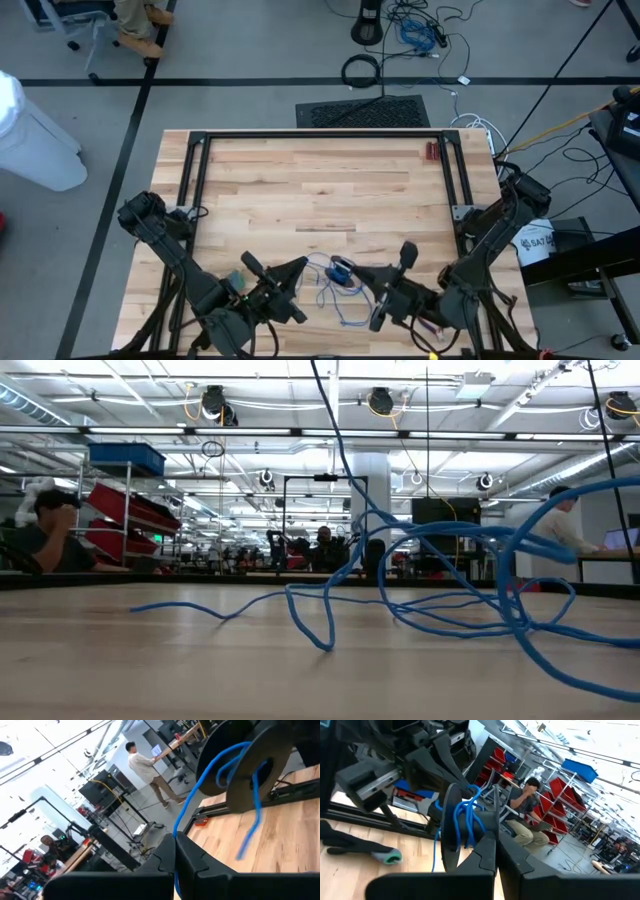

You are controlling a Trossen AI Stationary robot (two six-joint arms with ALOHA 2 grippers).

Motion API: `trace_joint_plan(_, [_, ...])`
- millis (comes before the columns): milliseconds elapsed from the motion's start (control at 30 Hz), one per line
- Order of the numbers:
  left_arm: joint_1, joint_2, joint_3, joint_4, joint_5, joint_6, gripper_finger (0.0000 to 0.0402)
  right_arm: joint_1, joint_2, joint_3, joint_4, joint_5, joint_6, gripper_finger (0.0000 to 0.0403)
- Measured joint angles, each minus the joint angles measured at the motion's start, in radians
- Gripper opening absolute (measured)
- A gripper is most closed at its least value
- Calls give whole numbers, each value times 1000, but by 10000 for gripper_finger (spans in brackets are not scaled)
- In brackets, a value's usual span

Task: Coil cords
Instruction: Coil the blue wire onto the black spool

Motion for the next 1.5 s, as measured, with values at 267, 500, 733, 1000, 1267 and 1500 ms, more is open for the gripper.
trace_joint_plan(267, [0,0,0,-77,3,-10,2,22,-1,0,0,-30,-2,0])
trace_joint_plan(500, [3,0,0,-73,111,-96,3,30,-23,0,18,-51,52,0])
trace_joint_plan(733, [20,2,0,-74,271,-131,27,32,-26,0,36,-53,60,0])
trace_joint_plan(1000, [56,9,-19,-79,371,-183,35,38,-27,0,139,-53,20,0])
trace_joint_plan(1267, [113,40,-23,-76,408,-304,36,48,-29,0,183,-50,-12,0])
trace_joint_plan(1500, [147,55,-23,-68,541,-370,37,57,-33,0,236,-44,-69,0])
